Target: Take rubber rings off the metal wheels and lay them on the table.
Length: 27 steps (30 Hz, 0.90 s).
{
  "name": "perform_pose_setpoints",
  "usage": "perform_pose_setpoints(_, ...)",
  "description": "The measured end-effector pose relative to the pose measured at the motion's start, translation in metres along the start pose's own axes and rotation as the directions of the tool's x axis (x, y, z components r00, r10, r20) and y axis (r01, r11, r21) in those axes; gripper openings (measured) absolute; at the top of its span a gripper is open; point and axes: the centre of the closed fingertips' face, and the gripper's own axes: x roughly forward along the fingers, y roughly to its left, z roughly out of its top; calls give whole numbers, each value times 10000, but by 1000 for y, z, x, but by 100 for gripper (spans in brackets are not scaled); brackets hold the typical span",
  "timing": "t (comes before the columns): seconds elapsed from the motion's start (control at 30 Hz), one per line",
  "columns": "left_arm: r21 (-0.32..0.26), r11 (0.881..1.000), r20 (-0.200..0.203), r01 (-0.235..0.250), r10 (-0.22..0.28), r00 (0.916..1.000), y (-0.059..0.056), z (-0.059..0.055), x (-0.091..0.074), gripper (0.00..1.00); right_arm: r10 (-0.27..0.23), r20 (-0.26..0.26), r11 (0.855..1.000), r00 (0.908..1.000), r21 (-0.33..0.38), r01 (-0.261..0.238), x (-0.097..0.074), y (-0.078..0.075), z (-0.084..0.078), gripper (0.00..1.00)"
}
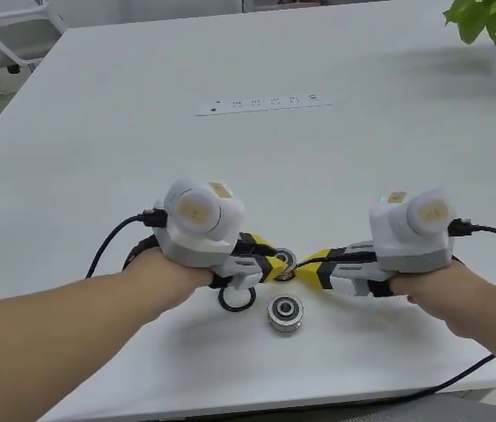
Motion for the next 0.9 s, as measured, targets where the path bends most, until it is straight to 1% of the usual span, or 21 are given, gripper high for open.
perform_pose_setpoints(0.07,-17,10000,-12,-36,36,10000,0,0,0,14,-54,-15,10000,10000,64,54,1,1,1,2)
perform_pose_setpoints(0.1,-8,10000,-18,-49,49,10000,1,0,0,14,-107,14,9993,9999,346,107,0,1,1,1)
perform_pose_setpoints(0.17,73,10000,-53,-68,69,10000,1,0,0,14,-134,192,9903,9997,1384,106,0,2,2,0)
perform_pose_setpoints(0.2,188,9998,-93,-73,75,9999,1,0,0,14,-132,267,9882,9996,1530,90,0,2,2,0)
perform_pose_setpoints(0.3,223,9997,-140,-100,103,9998,1,0,-1,13,-148,358,9832,9992,1824,80,-1,3,2,0)
perform_pose_setpoints(0.4,267,9996,-163,-134,139,9998,1,0,-1,13,-175,516,9742,9985,2255,54,-4,1,4,0)
perform_pose_setpoints(0.5,300,9994,-179,-144,150,9997,1,-1,-1,13,-199,631,9687,9978,2483,36,-8,-1,5,0)
perform_pose_setpoints(0.57,329,9994,-189,-143,149,9997,1,-1,-1,13,-226,822,9623,9964,2719,-6,-9,0,8,0)
perform_pose_setpoints(0.6,323,9994,-196,-149,156,9997,1,-1,-1,13,-315,1038,9524,9941,3048,-16,-11,-1,11,0)
perform_pose_setpoints(0.63,314,9994,-205,-157,164,9997,1,-1,-1,13,-240,1104,9418,9936,3358,-146,-11,1,12,0)
perform_pose_setpoints(0.67,324,9993,-223,-170,177,9996,1,0,-1,13,-297,1096,9447,9935,3279,-79,-13,-4,11,0)
perform_pose_setpoints(0.7,332,9993,-236,-168,175,9996,1,0,-1,13,-311,1100,9448,9934,3276,-67,-13,-4,11,0)
perform_pose_setpoints(0.73,341,9993,-254,-168,177,9995,1,0,-1,13,-302,1135,9428,9931,3333,-94,-12,-4,12,0)
perform_pose_setpoints(0.83,374,9992,-310,-171,182,9994,0,-1,-1,13,-309,1283,9303,9912,3665,-184,-11,-4,14,0)
perform_pose_setpoints(0.9,390,9990,-336,-212,226,9992,0,-1,-1,13,-316,1283,9312,9912,3642,-174,-10,-3,16,0)
